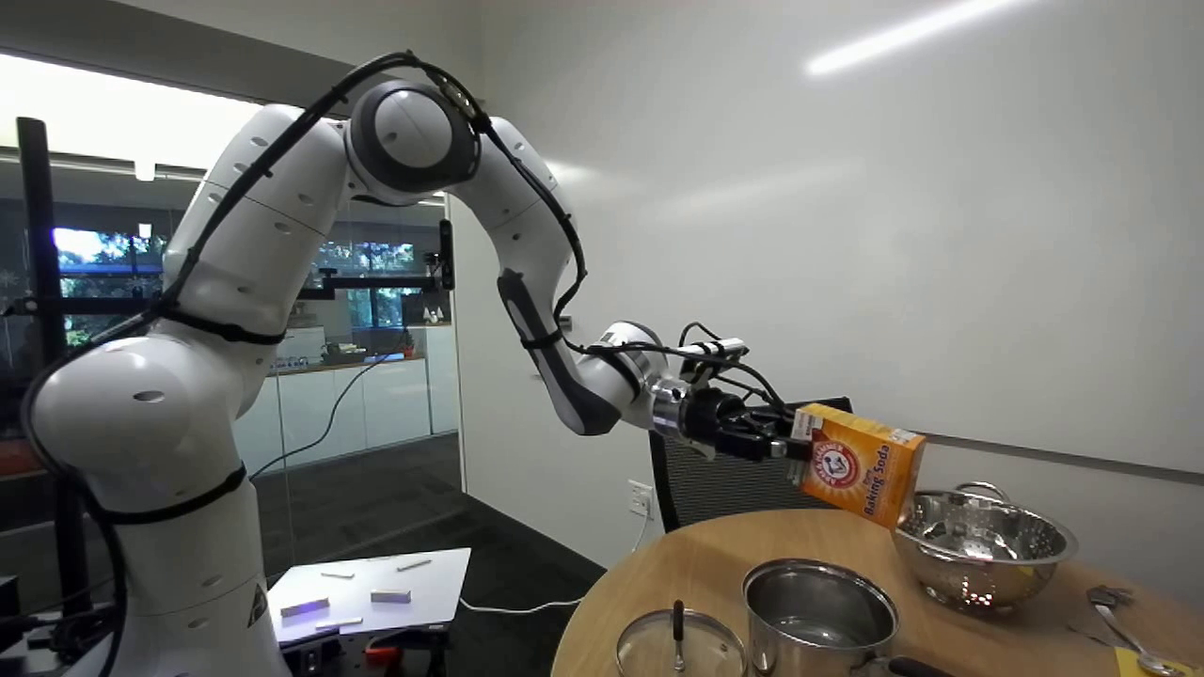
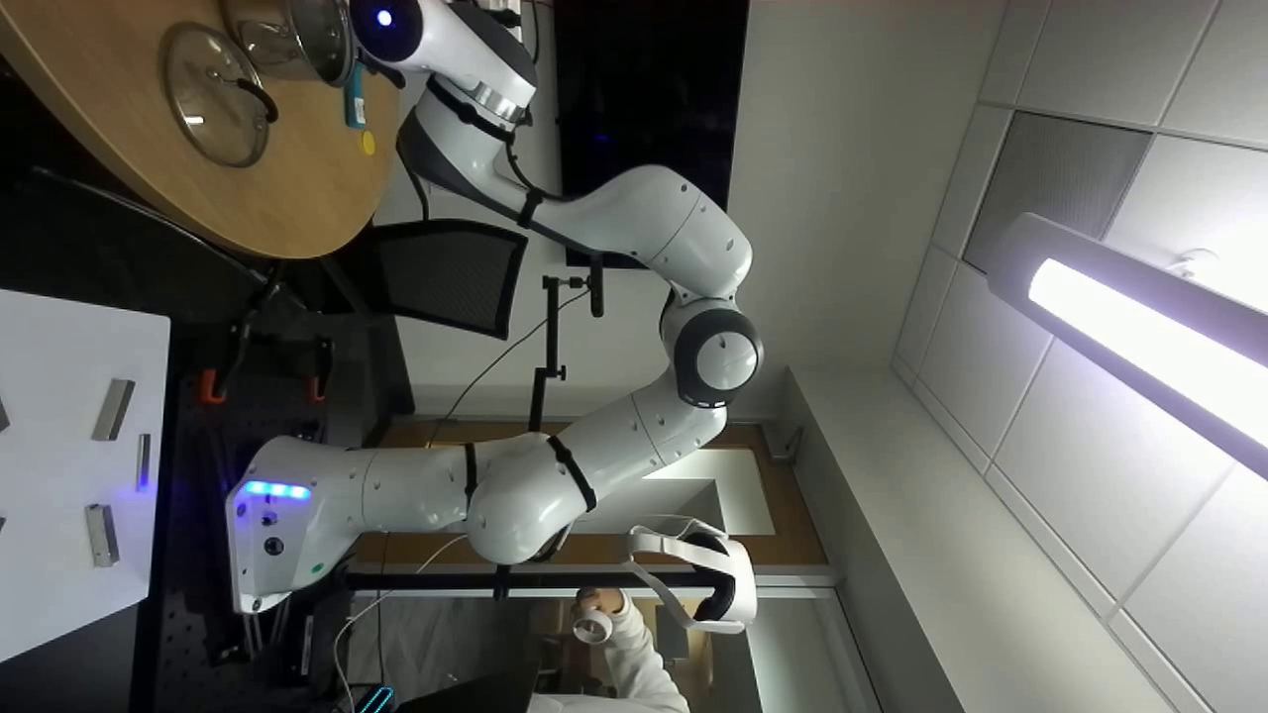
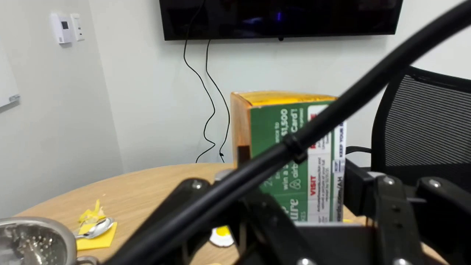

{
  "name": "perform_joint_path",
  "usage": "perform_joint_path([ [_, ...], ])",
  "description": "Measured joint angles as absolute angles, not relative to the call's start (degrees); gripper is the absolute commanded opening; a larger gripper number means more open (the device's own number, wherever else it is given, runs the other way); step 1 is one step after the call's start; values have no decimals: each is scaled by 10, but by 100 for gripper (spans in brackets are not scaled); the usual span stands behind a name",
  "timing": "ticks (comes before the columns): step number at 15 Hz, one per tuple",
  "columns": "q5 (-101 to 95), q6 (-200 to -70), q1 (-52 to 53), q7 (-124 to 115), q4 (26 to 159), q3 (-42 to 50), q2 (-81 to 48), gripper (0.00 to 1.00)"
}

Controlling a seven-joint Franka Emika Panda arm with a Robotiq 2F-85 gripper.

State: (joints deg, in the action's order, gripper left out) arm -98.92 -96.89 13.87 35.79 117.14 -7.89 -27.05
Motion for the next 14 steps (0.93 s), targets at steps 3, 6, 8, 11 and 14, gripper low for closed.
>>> perform_joint_path([
  [3, -963, -969, 132, 358, 1170, -80, -271, 27],
  [6, -908, -988, 117, 358, 1163, -85, -270, 27],
  [8, -865, -1009, 105, 358, 1158, -89, -270, 27],
  [11, -814, -1036, 89, 358, 1145, -92, -268, 27],
  [14, -782, -1052, 78, 358, 1128, -92, -263, 27],
])
